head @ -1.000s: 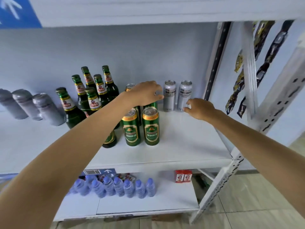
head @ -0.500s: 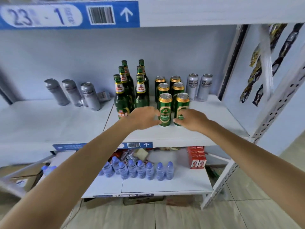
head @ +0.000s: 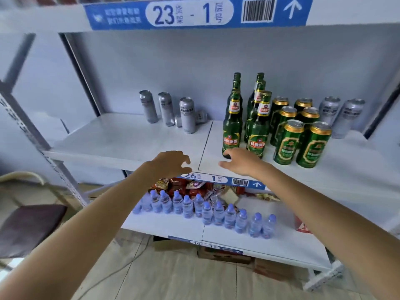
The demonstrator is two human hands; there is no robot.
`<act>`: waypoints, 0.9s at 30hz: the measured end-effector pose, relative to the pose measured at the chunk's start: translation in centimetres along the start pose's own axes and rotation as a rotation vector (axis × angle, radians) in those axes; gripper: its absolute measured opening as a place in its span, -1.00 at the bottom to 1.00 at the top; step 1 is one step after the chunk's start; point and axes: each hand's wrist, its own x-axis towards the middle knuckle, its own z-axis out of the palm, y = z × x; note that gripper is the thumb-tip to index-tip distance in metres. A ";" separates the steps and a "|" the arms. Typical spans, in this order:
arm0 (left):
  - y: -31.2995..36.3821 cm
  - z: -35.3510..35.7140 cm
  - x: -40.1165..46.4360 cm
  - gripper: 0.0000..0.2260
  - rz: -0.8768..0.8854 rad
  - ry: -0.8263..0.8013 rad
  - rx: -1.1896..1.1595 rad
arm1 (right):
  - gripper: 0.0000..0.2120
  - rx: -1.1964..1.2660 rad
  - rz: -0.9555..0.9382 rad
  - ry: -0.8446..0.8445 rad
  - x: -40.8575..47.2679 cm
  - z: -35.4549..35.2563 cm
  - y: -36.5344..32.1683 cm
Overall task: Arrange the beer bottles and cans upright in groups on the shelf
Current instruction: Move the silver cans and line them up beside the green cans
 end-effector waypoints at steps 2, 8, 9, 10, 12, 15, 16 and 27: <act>-4.3 -0.3 0.1 -0.62 -0.022 0.018 0.014 | -0.44 0.030 0.016 0.024 2.7 0.4 -2.7; -15.9 -1.9 2.0 -0.60 -0.047 0.032 0.034 | -0.42 0.090 0.115 0.037 11.3 2.1 -8.3; -17.3 -2.3 2.6 -0.60 -0.053 0.031 0.029 | -0.41 0.104 0.136 0.031 12.4 2.3 -8.6; -18.6 -2.7 3.2 -0.60 -0.061 0.030 0.018 | -0.40 0.118 0.154 0.026 13.6 2.5 -8.9; -21.1 -3.3 5.0 -0.59 -0.071 0.036 0.006 | -0.39 0.147 0.187 0.025 16.1 3.0 -9.2; -24.0 -3.8 8.4 -0.60 -0.084 0.057 -0.020 | -0.38 0.206 0.244 0.036 19.9 3.4 -8.7; -24.7 -3.8 9.7 -0.60 -0.090 0.066 -0.034 | -0.39 0.224 0.266 0.039 21.1 3.6 -8.5; -27.4 -4.6 26.6 -0.32 -0.189 0.204 -0.560 | -0.30 0.611 0.274 0.099 33.2 4.5 -4.9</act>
